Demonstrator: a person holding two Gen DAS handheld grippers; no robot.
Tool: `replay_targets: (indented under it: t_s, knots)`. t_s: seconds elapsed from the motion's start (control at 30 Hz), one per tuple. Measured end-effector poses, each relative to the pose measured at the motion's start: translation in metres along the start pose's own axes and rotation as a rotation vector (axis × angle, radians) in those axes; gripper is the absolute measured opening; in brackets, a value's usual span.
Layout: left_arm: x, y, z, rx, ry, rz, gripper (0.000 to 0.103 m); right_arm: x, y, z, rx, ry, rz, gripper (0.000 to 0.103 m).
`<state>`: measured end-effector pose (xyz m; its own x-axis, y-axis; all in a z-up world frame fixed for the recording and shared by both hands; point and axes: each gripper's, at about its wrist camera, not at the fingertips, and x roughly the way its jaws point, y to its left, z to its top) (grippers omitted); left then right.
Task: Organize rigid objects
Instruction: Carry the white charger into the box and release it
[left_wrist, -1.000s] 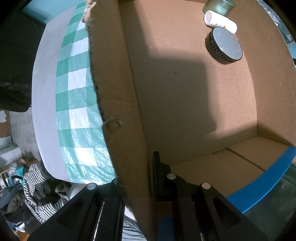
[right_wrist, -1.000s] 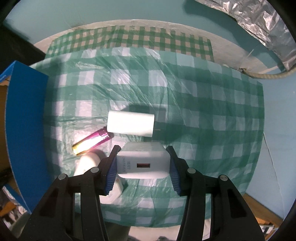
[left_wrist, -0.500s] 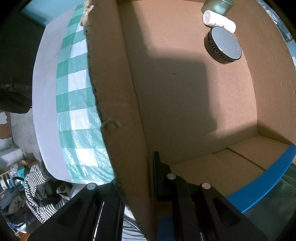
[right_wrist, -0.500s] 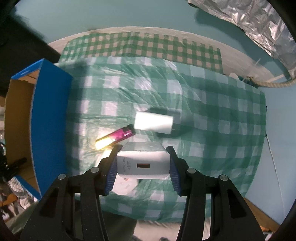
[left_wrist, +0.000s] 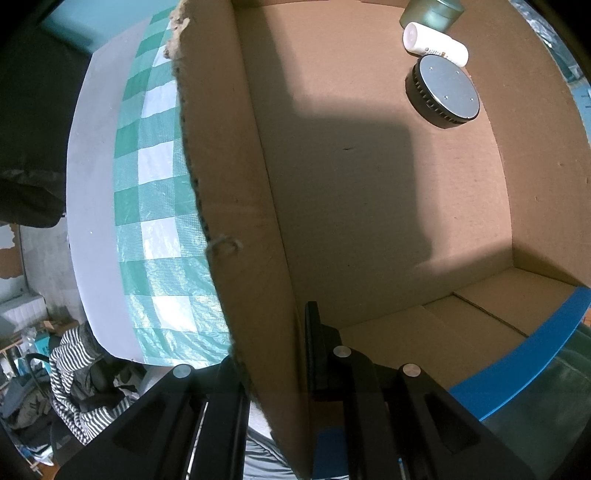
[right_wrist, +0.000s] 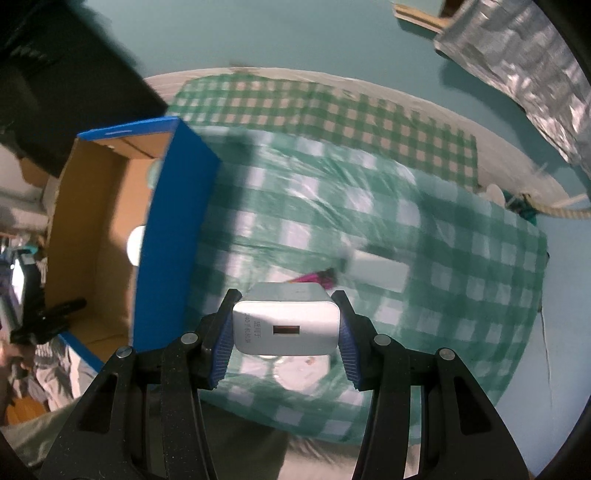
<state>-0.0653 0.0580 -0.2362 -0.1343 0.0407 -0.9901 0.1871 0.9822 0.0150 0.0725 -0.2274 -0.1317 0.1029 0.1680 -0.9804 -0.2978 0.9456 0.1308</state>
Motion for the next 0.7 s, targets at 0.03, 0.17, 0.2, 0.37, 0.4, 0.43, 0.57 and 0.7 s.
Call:
replay_targets:
  t_s: [0.03, 0.17, 0.2, 0.37, 0.4, 0.43, 0.57, 0.7]
  knots:
    - [0.0, 0.0, 0.0, 0.0, 0.0, 0.001, 0.008, -0.001, 0.005, 0.001, -0.015, -0.002, 0.006, 0.049]
    - [0.0, 0.0, 0.002, 0.003, 0.001, 0.005, 0.008, -0.005, 0.03, 0.009, -0.077, -0.013, 0.023, 0.049]
    - [0.0, -0.001, 0.002, 0.002, 0.001, 0.005, 0.008, -0.006, 0.036, 0.011, -0.092, -0.014, 0.028, 0.049]
    - [-0.001, 0.0, 0.002, -0.004, -0.004, 0.002, 0.008, -0.007, 0.066, 0.018, -0.159, -0.02, 0.054, 0.049]
    - [-0.001, 0.0, 0.002, -0.005, -0.004, 0.0, 0.008, -0.007, 0.073, 0.02, -0.173, -0.02, 0.059, 0.049]
    - [-0.001, 0.001, 0.002, -0.006, -0.005, -0.001, 0.008, -0.006, 0.078, 0.021, -0.186, -0.019, 0.062, 0.049]
    - [0.0, 0.004, 0.001, -0.01, -0.008, -0.005, 0.008, -0.004, 0.103, 0.026, -0.246, -0.018, 0.075, 0.049]
    - [0.001, 0.005, -0.001, -0.01, -0.01, -0.006, 0.008, 0.001, 0.124, 0.03, -0.306, -0.011, 0.076, 0.049]
